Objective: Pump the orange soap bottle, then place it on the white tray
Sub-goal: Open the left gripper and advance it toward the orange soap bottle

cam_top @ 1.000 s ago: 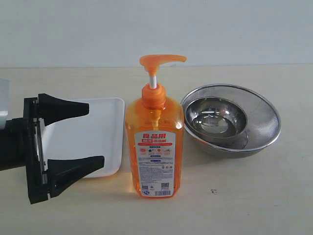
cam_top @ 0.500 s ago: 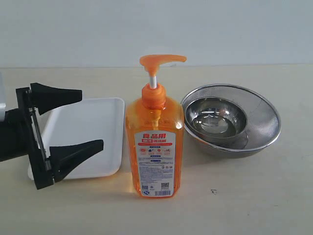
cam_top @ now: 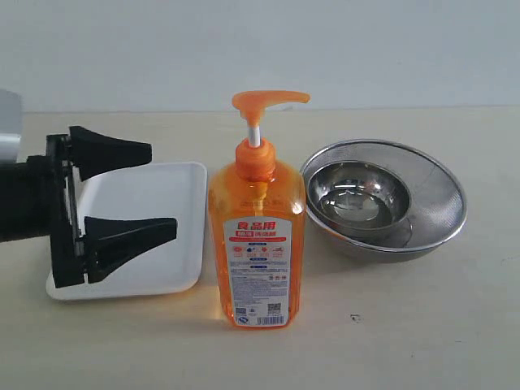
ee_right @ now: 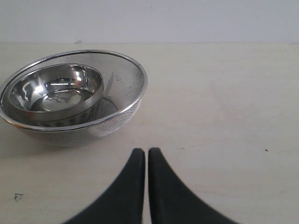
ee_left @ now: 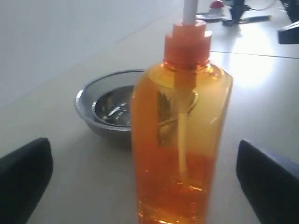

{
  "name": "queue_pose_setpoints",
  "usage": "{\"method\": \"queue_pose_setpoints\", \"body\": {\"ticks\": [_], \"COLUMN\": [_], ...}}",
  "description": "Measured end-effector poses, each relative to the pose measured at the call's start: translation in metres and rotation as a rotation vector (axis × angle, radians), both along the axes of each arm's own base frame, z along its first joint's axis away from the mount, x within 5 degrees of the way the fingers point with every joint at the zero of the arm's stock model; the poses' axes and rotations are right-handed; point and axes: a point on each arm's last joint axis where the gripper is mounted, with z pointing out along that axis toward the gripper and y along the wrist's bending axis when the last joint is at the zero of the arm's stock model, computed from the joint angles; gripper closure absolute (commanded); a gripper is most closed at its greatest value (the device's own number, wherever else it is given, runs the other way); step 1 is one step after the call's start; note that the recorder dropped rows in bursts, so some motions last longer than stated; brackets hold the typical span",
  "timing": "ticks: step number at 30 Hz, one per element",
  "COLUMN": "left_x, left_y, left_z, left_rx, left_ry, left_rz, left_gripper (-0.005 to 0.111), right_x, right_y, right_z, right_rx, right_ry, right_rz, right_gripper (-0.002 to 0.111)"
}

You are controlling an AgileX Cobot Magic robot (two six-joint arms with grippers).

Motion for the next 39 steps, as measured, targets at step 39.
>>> {"method": "queue_pose_setpoints", "body": {"ticks": [39], "left_x": [0.052], "left_y": [-0.031], "left_z": [-0.036], "left_rx": [0.099], "left_ry": [0.129], "left_rz": [-0.303], "left_gripper": [-0.002], "right_x": [0.0], "right_y": [0.0], "right_z": [0.0], "right_rx": [0.004], "right_ry": [0.0], "right_rz": [-0.001], "right_gripper": [0.108]}}
